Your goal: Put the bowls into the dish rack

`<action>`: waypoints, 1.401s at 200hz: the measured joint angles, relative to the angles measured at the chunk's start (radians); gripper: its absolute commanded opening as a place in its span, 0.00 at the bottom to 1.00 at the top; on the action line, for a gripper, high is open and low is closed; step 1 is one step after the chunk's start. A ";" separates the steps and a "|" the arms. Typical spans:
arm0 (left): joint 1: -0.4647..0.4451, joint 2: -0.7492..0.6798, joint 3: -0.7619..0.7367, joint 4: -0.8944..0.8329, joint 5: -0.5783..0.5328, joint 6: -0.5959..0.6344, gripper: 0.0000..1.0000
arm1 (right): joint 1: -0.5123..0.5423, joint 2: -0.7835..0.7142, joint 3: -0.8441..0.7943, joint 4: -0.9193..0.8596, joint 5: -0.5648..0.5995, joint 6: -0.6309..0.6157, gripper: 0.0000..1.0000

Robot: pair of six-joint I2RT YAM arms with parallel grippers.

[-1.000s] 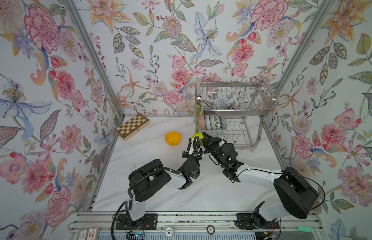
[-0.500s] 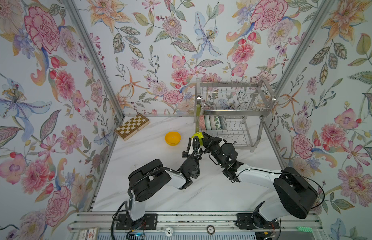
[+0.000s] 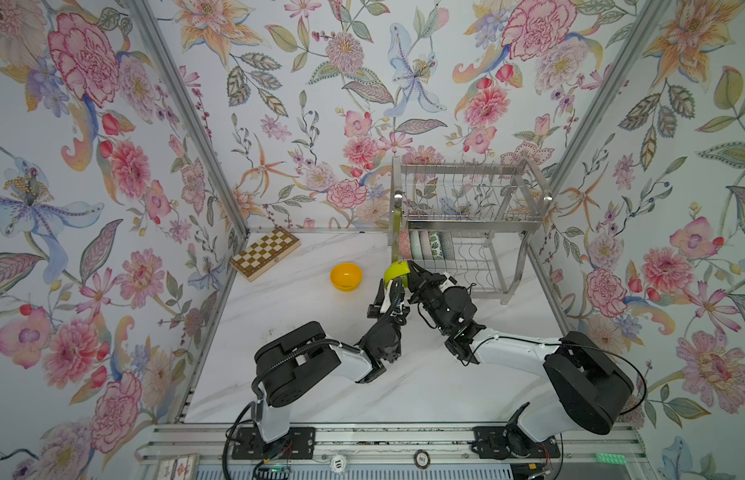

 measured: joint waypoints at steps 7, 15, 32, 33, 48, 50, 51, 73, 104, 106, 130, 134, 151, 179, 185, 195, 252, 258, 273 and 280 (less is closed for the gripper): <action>0.000 -0.005 -0.003 -0.007 0.008 -0.008 0.52 | -0.002 0.000 0.000 0.001 0.005 -0.010 0.00; 0.000 -0.013 -0.005 -0.017 0.014 -0.021 0.63 | -0.006 0.000 -0.001 0.006 0.005 -0.020 0.00; 0.000 -0.032 -0.008 -0.044 0.022 -0.044 0.72 | -0.017 -0.005 -0.007 0.010 0.005 -0.046 0.00; 0.000 -0.034 -0.008 -0.047 0.022 -0.047 0.73 | -0.018 -0.005 -0.007 0.010 0.005 -0.047 0.00; 0.000 -0.058 -0.013 -0.079 0.038 -0.078 0.79 | -0.032 -0.016 -0.018 0.006 0.005 -0.068 0.00; 0.000 -0.061 -0.014 -0.082 0.040 -0.082 0.80 | -0.034 -0.019 -0.020 0.006 0.005 -0.071 0.00; 0.000 -0.063 -0.014 -0.083 0.040 -0.083 0.81 | -0.035 -0.019 -0.021 0.006 0.005 -0.072 0.00; 0.000 -0.106 -0.023 -0.139 0.067 -0.131 0.92 | -0.060 -0.046 -0.038 -0.003 0.004 -0.100 0.00; 0.000 -0.151 -0.024 -0.223 0.103 -0.190 0.99 | -0.107 -0.075 -0.064 -0.014 -0.001 -0.138 0.00; 0.000 -0.155 -0.024 -0.231 0.108 -0.198 0.99 | -0.110 -0.076 -0.065 -0.015 -0.002 -0.140 0.00; 0.000 -0.204 -0.024 -0.323 0.183 -0.256 0.99 | -0.161 -0.094 -0.088 -0.041 -0.040 -0.186 0.00; 0.000 -0.215 -0.024 -0.342 0.201 -0.270 0.99 | -0.173 -0.097 -0.091 -0.045 -0.048 -0.195 0.00; 0.002 -0.256 -0.023 -0.415 0.269 -0.311 0.99 | -0.224 -0.112 -0.104 -0.065 -0.084 -0.233 0.00; 0.011 -0.294 -0.019 -0.504 0.378 -0.375 0.99 | -0.298 -0.138 -0.124 -0.092 -0.137 -0.317 0.00; 0.016 -0.296 -0.013 -0.526 0.406 -0.388 0.99 | -0.310 -0.141 -0.127 -0.093 -0.151 -0.337 0.00; 0.025 -0.296 -0.001 -0.565 0.440 -0.405 0.99 | -0.336 -0.144 -0.132 -0.098 -0.177 -0.377 0.00; 0.054 -0.264 0.124 -0.713 0.520 -0.456 0.99 | -0.530 -0.138 -0.122 -0.118 -0.390 -0.649 0.00; 0.055 -0.254 0.136 -0.718 0.520 -0.459 0.99 | -0.548 -0.130 -0.113 -0.118 -0.418 -0.681 0.00; 0.058 -0.221 0.166 -0.732 0.525 -0.462 0.99 | -0.585 -0.095 -0.079 -0.117 -0.483 -0.752 0.00; 0.058 -0.203 0.182 -0.739 0.530 -0.467 0.99 | -0.600 -0.075 -0.061 -0.114 -0.513 -0.782 0.00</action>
